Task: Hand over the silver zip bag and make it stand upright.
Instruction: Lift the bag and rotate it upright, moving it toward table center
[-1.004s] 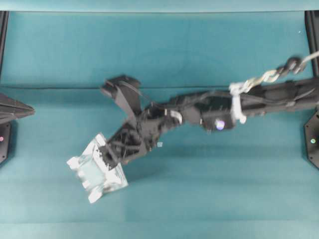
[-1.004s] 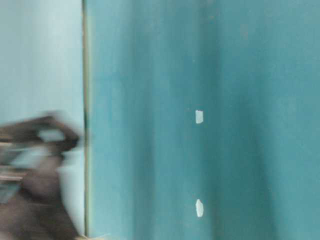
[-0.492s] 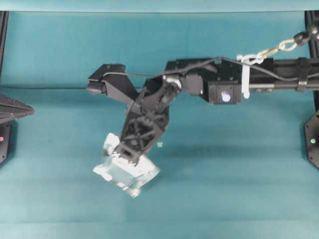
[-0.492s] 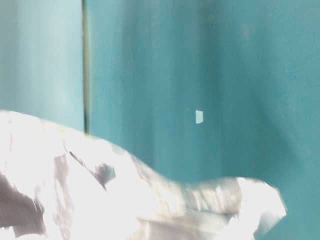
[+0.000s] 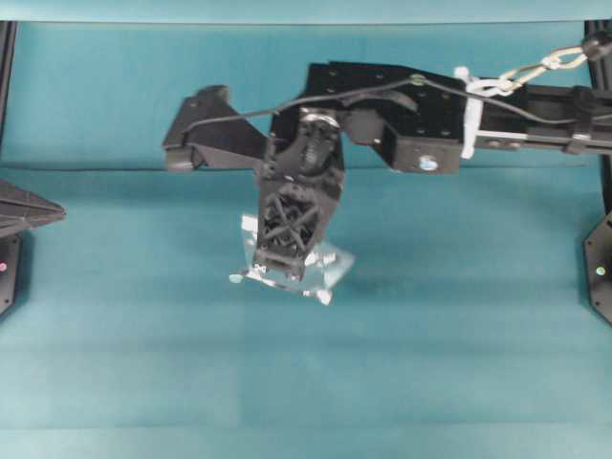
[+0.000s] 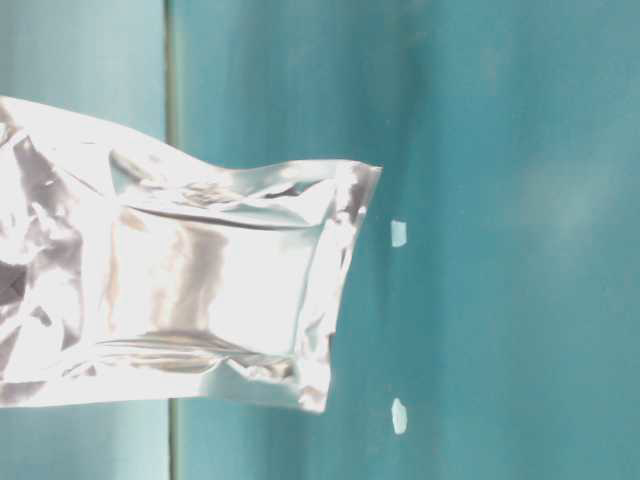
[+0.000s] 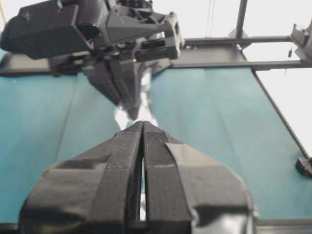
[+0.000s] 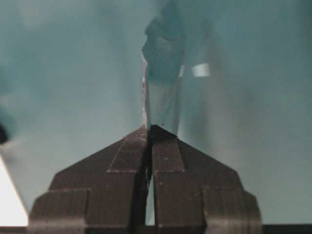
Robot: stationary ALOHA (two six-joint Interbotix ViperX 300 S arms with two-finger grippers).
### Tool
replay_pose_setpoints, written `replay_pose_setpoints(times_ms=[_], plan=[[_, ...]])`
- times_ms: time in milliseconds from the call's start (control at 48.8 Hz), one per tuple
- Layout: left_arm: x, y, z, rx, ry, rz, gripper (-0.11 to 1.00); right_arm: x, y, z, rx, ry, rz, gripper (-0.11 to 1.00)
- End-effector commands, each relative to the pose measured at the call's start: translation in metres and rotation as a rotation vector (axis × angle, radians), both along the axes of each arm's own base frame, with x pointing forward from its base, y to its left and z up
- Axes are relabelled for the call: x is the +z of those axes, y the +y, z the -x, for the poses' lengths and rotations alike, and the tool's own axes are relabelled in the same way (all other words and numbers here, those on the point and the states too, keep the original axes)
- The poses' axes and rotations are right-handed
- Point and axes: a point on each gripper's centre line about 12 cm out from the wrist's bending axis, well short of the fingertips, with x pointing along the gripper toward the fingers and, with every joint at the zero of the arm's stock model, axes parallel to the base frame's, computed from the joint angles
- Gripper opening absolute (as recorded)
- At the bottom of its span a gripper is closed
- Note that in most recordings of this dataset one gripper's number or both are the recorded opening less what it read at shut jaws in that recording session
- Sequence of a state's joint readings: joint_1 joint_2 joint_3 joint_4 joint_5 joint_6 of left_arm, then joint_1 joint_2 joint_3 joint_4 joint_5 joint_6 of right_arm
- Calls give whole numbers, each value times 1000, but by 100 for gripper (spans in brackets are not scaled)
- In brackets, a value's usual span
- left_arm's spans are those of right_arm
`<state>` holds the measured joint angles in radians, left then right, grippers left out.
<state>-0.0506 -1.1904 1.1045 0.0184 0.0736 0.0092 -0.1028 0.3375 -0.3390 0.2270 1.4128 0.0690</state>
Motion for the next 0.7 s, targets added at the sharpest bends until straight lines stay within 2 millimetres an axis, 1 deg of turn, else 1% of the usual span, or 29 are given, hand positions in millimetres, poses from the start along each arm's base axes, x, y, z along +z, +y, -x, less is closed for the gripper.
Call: replay_pose_setpoints(times_ms=[0,123,225,307,512,676], plan=[[8,0,-2,2,-18,-1,0,18,7,-2,92,-46,56,1],[9,0,-2,2,-20,-1,0,17,11,-1,176,-23,126,1],[9,0,-2,3,-18,1,0,16,10,1,208,3,199,1],[4,1,-3,8,3,0,0,15,10,2,224,14,245,1],[-4,2,-10,14,35,32,0,8,9,2,258,16,277,1],[-8,1,-13,13,55,71,0,-6,13,2,289,23,278,1]])
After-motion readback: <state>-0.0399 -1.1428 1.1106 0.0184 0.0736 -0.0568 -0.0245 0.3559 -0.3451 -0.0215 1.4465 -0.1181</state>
